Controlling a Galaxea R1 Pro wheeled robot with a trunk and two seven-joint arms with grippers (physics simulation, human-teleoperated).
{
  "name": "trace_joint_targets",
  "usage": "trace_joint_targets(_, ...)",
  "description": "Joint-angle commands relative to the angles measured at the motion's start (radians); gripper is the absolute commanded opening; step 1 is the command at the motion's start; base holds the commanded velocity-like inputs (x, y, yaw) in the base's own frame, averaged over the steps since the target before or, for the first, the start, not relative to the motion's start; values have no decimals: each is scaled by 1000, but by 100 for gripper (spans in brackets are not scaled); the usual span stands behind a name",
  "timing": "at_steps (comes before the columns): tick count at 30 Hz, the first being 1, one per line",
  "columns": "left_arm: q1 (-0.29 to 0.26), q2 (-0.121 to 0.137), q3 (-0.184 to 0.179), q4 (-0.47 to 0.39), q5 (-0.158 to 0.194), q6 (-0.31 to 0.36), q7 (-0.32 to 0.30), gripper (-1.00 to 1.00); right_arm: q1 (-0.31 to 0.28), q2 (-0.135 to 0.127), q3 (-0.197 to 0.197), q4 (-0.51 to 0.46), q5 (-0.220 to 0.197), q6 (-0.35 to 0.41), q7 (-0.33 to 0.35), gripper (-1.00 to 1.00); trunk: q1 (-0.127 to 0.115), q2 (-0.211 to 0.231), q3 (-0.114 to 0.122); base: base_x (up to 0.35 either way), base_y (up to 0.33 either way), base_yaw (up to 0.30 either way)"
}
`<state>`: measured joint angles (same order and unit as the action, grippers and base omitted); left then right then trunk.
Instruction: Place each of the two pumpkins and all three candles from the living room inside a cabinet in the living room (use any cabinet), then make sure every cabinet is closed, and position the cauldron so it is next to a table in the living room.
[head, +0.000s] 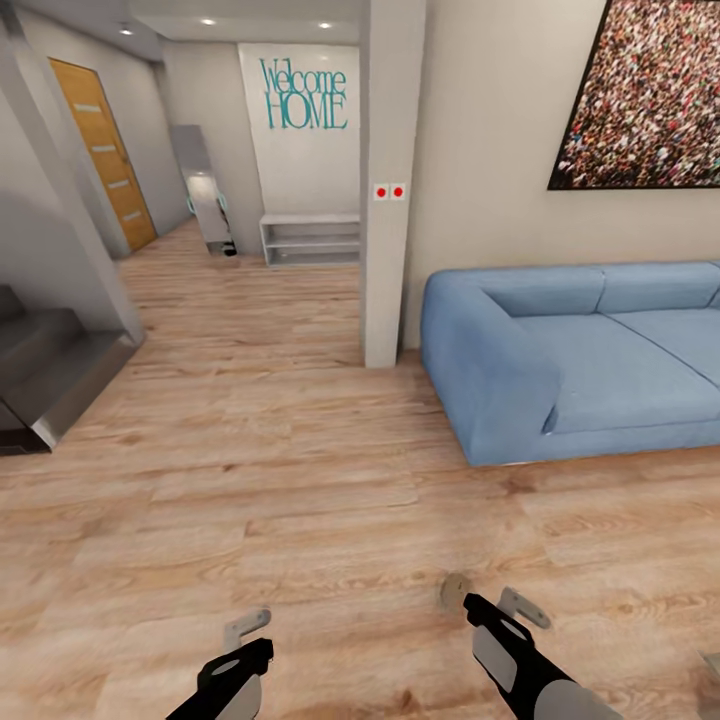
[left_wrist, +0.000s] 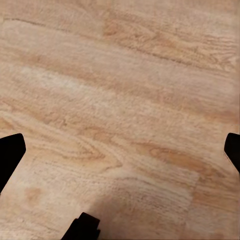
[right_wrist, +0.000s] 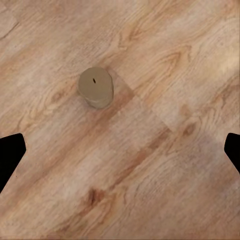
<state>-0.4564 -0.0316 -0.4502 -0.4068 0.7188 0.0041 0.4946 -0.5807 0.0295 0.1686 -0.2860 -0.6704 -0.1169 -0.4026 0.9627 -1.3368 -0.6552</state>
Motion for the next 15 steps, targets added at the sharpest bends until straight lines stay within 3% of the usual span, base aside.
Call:
trace_joint_targets(1,-1,1,-9,-1,7,0,7,100,-1,0,8,0,-11,-6,-4,100,1,0,-1,325,44,2)
trace_joint_targets(10,-1,1,-10,-1,7,0,8,100,-1,1,8,0,-11,-5,-5,100,1,0,-1,315,-39,6)
trace_joint_targets(15,-1,1,-9,-1,7,0,8,100,-1,0,8,0,-10,-5,-5,100,1,0,-1,241,-60,204)
